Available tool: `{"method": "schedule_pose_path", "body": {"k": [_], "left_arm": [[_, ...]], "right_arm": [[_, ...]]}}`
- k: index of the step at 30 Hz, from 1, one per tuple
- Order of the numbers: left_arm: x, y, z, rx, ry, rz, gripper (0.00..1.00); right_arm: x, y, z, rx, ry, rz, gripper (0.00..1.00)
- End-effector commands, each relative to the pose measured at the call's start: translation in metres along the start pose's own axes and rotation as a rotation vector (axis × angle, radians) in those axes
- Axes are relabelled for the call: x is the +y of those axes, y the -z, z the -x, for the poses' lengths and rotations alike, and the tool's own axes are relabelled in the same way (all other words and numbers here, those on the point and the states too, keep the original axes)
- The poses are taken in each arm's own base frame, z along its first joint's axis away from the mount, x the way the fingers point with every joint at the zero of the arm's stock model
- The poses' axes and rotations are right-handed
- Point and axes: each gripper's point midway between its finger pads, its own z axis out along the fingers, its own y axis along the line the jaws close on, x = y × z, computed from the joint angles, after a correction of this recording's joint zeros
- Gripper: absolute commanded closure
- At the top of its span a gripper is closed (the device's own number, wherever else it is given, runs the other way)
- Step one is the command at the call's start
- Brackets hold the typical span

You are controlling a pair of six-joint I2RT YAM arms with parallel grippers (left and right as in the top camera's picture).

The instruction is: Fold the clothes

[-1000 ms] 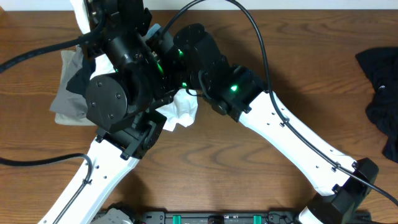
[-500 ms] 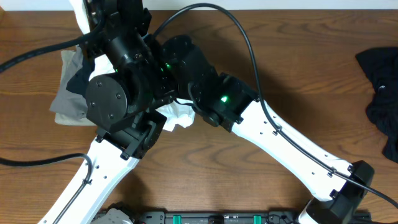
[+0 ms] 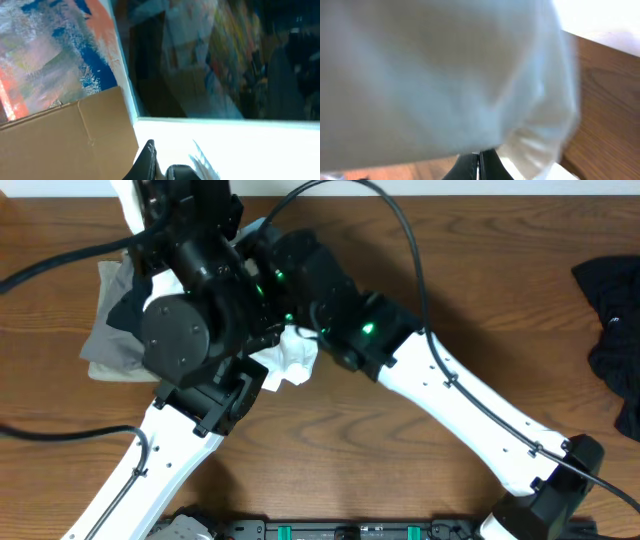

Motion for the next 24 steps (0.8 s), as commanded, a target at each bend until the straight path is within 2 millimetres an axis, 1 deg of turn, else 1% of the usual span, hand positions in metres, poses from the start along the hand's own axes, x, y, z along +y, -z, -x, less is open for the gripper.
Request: {"method": "schedule_pose_path", "body": {"k": [1, 5, 8, 12, 14, 17, 20, 21, 24], "left_arm": [[0.007, -0.002, 0.006, 0.009, -0.002, 0.008, 0.94], [0.004, -0.002, 0.003, 0.015, -0.006, 0.007, 0.94], [0.003, -0.002, 0.003, 0.016, -0.001, 0.006, 0.93], [-0.003, -0.002, -0.003, 0.033, -0.007, -0.011, 0.94], [-0.008, -0.002, -0.009, 0.051, -0.028, -0.028, 0.94], [-0.016, 0.001, -0.016, 0.071, -0.041, -0.055, 0.94], [-0.029, 0.008, -0.019, 0.079, -0.049, -0.105, 0.94], [-0.038, 0.013, -0.021, 0.08, -0.067, -0.142, 0.94], [-0.062, 0.029, -0.026, 0.086, -0.119, -0.249, 0.94]], "right_arm": [[-0.033, 0.007, 0.005, -0.008, 0.025, -0.083, 0.99], [-0.048, 0.03, 0.02, -0.04, 0.068, -0.112, 0.99], [-0.056, 0.056, 0.037, -0.094, 0.082, -0.135, 0.99], [-0.081, 0.103, 0.063, -0.193, 0.066, -0.232, 0.99], [-0.096, 0.132, 0.075, -0.247, 0.065, -0.299, 0.99], [-0.11, 0.165, 0.088, -0.309, 0.063, -0.354, 0.99], [-0.119, 0.187, 0.092, -0.331, 0.096, -0.394, 0.99], [-0.124, 0.195, 0.093, -0.335, 0.108, -0.412, 0.99], [-0.134, 0.209, 0.091, -0.334, 0.102, -0.446, 0.99]]}}
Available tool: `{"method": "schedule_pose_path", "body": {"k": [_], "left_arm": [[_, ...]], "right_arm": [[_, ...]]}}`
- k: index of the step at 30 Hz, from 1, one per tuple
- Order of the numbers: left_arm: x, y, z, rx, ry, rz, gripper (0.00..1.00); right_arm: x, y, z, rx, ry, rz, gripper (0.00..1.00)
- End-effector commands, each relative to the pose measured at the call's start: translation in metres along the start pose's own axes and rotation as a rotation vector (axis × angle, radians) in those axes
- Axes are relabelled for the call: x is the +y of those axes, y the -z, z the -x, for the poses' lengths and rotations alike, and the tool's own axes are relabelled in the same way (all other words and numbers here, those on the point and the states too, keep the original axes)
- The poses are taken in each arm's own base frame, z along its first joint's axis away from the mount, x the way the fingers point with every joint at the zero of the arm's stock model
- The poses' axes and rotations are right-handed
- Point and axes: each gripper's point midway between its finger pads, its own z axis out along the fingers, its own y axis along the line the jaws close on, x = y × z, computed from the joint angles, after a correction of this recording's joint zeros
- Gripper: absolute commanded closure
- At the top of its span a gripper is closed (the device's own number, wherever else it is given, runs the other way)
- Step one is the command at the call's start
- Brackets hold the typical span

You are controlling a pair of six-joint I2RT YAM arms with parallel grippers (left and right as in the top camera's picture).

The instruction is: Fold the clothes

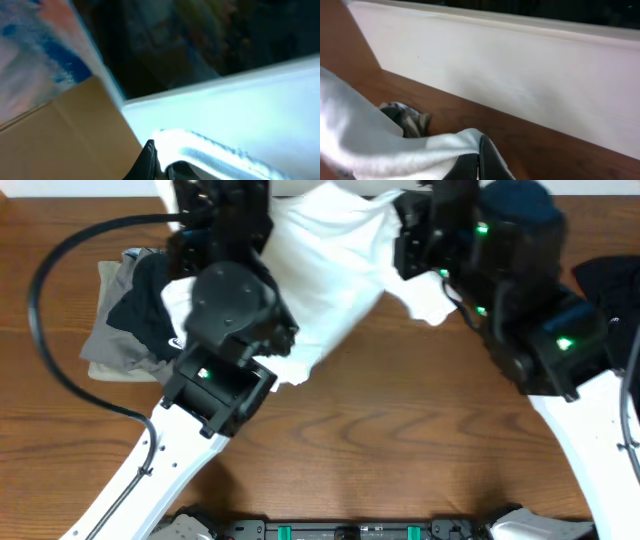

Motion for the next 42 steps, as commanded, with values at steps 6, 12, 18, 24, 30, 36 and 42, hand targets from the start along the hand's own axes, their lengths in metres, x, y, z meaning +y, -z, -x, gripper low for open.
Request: {"method": "schedule_pose_path", "body": {"k": [6, 12, 18, 24, 30, 36, 42], "left_arm": [[-0.074, 0.042, -0.006, 0.003, 0.02, -0.359, 0.94], [-0.105, 0.063, -0.027, 0.07, 0.051, -0.564, 0.94], [-0.094, 0.076, -0.023, 0.058, 0.068, -0.639, 0.94], [-0.095, 0.111, -0.014, 0.064, 0.225, -0.922, 0.93], [-0.104, 0.123, -0.037, 0.158, 0.215, -1.081, 0.93], [-0.11, 0.129, -0.058, 0.235, 0.159, -1.118, 0.87], [-0.114, 0.13, -0.068, 0.271, 0.133, -1.119, 0.54]], "right_arm": [[-0.036, 0.009, -0.02, 0.09, 0.044, -0.105, 0.99], [-0.071, 0.019, -0.044, 0.193, 0.049, -0.271, 0.99], [-0.105, 0.032, -0.066, 0.29, 0.03, -0.384, 0.99], [-0.119, 0.04, -0.079, 0.342, -0.025, -0.407, 0.99], [-0.118, 0.04, -0.082, 0.353, -0.025, -0.405, 0.99], [-0.123, 0.042, -0.081, 0.351, -0.025, -0.426, 0.99], [-0.14, 0.046, -0.073, 0.334, 0.039, -0.47, 0.99]]}}
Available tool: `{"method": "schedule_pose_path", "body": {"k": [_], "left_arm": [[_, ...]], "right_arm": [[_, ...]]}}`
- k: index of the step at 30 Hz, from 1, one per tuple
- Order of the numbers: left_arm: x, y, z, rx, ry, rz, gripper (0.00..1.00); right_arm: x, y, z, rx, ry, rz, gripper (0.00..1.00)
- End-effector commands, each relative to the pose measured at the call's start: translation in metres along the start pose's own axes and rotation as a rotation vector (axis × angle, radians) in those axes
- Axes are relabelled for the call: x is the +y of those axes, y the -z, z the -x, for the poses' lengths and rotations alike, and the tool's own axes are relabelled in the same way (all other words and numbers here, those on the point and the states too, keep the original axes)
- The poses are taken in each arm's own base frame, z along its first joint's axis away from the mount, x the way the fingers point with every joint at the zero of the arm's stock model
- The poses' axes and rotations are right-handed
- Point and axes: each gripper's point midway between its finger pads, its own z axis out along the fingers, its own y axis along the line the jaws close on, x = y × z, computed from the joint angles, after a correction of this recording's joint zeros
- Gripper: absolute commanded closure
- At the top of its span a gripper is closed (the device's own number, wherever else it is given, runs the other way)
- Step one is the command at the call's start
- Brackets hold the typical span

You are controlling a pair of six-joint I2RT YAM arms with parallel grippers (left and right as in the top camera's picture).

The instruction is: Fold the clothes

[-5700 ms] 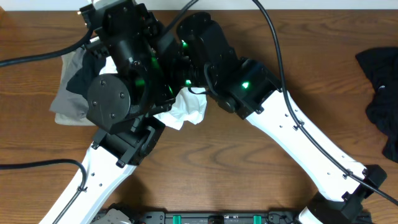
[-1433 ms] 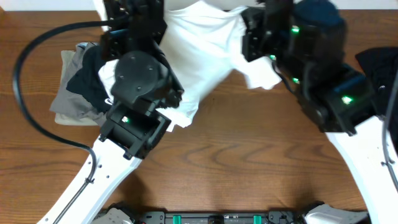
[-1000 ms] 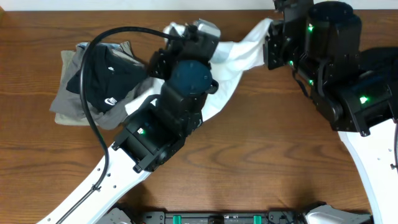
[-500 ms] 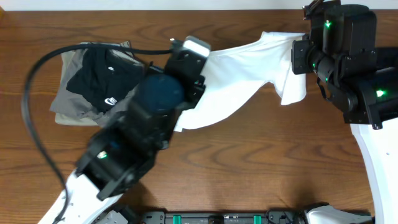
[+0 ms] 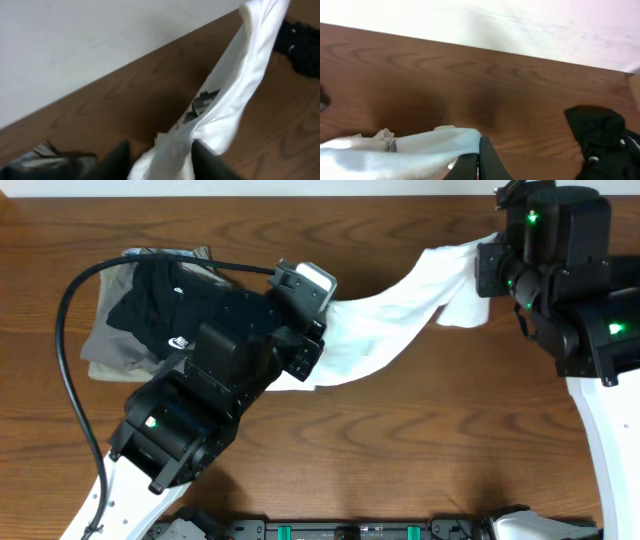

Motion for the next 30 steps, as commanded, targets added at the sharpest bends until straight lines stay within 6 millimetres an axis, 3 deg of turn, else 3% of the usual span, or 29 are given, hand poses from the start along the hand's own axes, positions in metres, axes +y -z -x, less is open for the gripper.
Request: {"method": "schedule_pose_path", "body": {"k": [1, 5, 10, 13, 20, 26, 30], "left_arm": [[-0.001, -0.001, 0.006, -0.009, 0.01, -0.012, 0.53], [-0.003, -0.016, -0.002, 0.034, 0.011, -0.019, 0.37], [-0.012, -0.037, -0.015, 0.099, 0.018, -0.057, 0.24], [-0.035, -0.044, -0.022, 0.133, 0.043, -0.184, 0.16], [-0.079, -0.066, -0.046, 0.244, 0.102, -0.426, 0.16], [-0.097, -0.088, -0.069, 0.341, 0.127, -0.478, 0.16], [-0.111, -0.094, -0.078, 0.375, 0.112, -0.501, 0.17]], "right_arm": [[-0.014, 0.004, 0.008, -0.034, 0.059, -0.045, 0.99], [-0.009, 0.005, 0.023, -0.096, 0.152, -0.023, 0.99], [-0.005, 0.01, 0.044, -0.185, 0.128, -0.004, 0.99], [-0.001, 0.015, 0.049, -0.212, 0.114, 0.025, 0.99], [-0.002, 0.025, 0.054, -0.242, 0.024, 0.041, 0.99], [0.005, 0.036, 0.058, -0.269, -0.054, 0.08, 0.99], [0.002, 0.056, 0.075, -0.357, -0.145, 0.099, 0.99]]}}
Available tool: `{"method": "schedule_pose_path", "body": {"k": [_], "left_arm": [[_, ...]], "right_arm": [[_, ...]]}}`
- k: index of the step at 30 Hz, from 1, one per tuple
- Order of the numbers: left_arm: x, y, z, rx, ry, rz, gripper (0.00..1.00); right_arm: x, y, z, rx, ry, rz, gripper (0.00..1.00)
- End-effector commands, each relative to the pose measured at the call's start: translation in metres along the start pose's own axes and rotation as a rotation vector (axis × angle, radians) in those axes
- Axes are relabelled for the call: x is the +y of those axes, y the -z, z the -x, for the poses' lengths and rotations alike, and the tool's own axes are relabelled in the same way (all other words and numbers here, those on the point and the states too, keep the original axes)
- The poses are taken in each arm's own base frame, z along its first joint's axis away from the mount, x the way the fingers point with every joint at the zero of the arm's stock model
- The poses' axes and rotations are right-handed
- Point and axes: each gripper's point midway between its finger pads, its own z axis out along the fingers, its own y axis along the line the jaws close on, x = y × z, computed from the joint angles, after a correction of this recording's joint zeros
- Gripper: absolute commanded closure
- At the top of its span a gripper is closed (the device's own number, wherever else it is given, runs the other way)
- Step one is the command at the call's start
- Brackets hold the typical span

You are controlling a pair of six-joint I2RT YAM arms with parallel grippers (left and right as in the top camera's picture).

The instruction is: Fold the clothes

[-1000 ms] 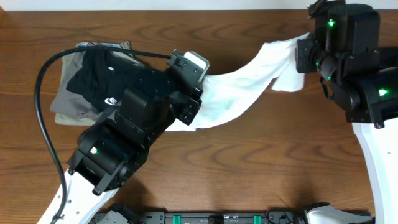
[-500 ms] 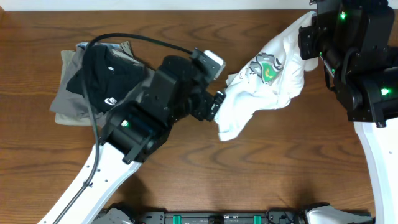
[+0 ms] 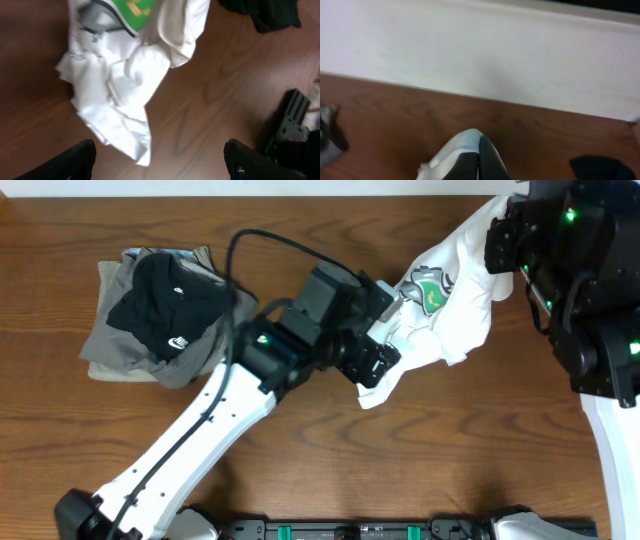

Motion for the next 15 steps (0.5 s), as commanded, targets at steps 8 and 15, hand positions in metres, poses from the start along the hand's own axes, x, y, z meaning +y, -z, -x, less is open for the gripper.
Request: {"method": "schedule_pose_path", "body": {"k": [8, 15], "left_arm": [[-0.035, -0.013, 0.014, -0.045, -0.034, -0.091, 0.17], [-0.045, -0.018, 0.037, -0.132, -0.037, -0.116, 0.16]], "right_arm": [[0.013, 0.056, 0.072, -0.273, -0.243, 0.138, 0.99], [0.03, 0.069, 0.093, -0.341, -0.299, 0.269, 0.99]]}}
